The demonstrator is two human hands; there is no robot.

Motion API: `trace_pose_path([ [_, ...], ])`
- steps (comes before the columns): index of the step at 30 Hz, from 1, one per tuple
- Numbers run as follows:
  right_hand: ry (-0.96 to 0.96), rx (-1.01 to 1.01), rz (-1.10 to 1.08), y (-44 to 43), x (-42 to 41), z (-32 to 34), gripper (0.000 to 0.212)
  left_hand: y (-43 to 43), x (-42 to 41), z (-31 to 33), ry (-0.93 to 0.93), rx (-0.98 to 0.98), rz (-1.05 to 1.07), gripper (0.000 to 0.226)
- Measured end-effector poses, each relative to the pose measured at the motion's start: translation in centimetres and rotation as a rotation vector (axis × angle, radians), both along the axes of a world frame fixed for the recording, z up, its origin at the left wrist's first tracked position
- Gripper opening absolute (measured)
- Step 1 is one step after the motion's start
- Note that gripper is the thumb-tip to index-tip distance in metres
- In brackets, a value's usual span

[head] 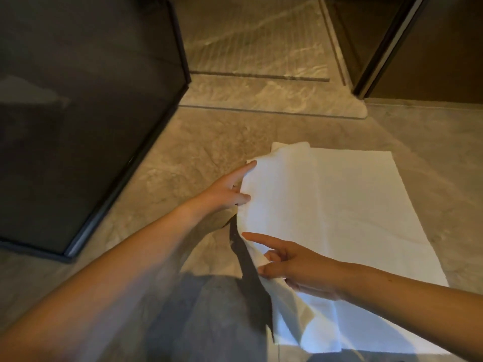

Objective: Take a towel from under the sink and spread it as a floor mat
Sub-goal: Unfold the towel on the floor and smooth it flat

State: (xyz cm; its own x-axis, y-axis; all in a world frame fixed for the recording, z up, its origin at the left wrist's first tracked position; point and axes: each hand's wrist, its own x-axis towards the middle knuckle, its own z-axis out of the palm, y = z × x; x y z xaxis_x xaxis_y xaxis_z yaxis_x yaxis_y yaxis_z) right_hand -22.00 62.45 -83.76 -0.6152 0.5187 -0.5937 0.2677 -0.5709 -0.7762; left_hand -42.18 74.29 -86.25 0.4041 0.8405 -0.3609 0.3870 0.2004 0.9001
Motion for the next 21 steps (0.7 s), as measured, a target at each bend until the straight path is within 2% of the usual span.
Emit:
trace_pose_path([
  [10,0.061,-0.035,-0.015,-0.7,-11.1,-1.5,0.037,-1.0,-10.1,0.7,0.196,0.040,0.073,0.079],
  [21,0.183,0.165,-0.037,-2.4,-20.9,-2.1,0.048,-1.9,-19.1,2.3,0.357,0.102,0.095,0.081],
])
